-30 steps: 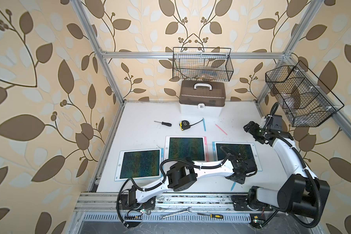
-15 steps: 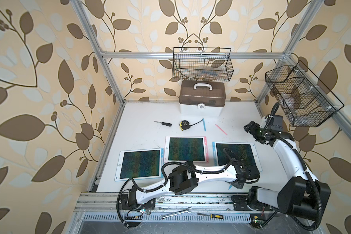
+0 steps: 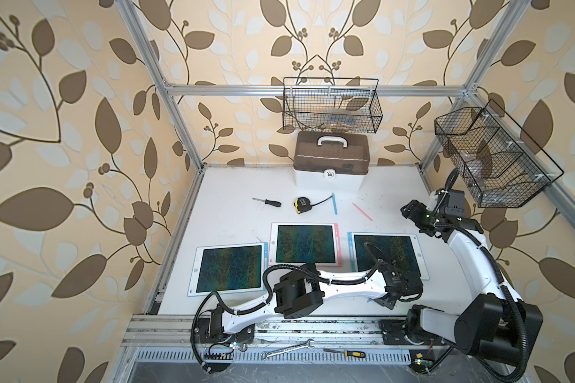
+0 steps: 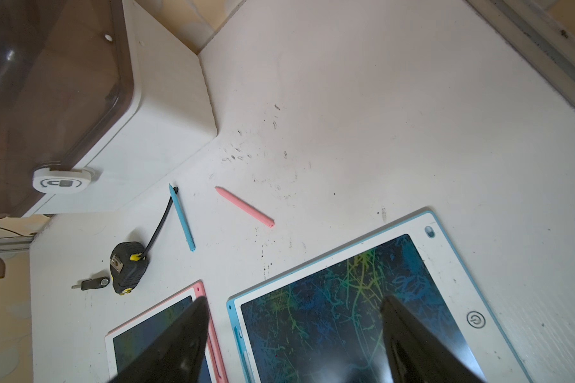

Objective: Place the stylus back onto the writing tablet
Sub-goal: Move the stylus to the center of the board.

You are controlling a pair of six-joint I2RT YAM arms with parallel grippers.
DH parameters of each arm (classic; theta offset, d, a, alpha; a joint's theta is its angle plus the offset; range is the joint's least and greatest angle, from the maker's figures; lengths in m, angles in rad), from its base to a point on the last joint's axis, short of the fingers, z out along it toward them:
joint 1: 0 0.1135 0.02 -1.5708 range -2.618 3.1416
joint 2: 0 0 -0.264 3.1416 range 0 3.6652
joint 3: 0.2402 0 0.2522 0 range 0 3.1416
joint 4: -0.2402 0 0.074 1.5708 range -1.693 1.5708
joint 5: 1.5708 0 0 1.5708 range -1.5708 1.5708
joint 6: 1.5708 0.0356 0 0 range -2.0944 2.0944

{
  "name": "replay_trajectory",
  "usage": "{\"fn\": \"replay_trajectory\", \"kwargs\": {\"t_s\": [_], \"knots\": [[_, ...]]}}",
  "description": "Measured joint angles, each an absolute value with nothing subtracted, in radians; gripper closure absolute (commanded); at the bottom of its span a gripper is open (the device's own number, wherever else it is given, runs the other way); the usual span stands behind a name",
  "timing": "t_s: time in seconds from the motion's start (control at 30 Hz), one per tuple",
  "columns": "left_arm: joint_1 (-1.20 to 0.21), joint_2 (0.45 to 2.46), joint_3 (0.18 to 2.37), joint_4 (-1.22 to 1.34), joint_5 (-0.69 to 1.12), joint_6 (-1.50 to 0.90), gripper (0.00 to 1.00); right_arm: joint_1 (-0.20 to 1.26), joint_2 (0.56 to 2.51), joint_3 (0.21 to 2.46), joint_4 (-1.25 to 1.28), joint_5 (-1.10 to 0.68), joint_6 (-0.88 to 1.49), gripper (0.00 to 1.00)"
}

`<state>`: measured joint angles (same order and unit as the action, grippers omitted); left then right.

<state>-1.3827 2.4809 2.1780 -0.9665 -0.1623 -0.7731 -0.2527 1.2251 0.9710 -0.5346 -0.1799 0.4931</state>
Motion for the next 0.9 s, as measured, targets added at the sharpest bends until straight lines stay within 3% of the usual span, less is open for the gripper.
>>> {"fn": "replay_trajectory", "kwargs": {"t_s": [0.4,0.9], "knots": [[-1.391,2.354,1.947,-0.913,-0.2,-0.847,0.89,-0.232,1.218,0.954,-0.534,-0.184,0.488,0.23],[-1.379,2.093,1.505,-0.771,-0.218,-1.004,0.9,-0.065,1.121,0.846,-0.558,-0.163,0.467,0.23]]}}
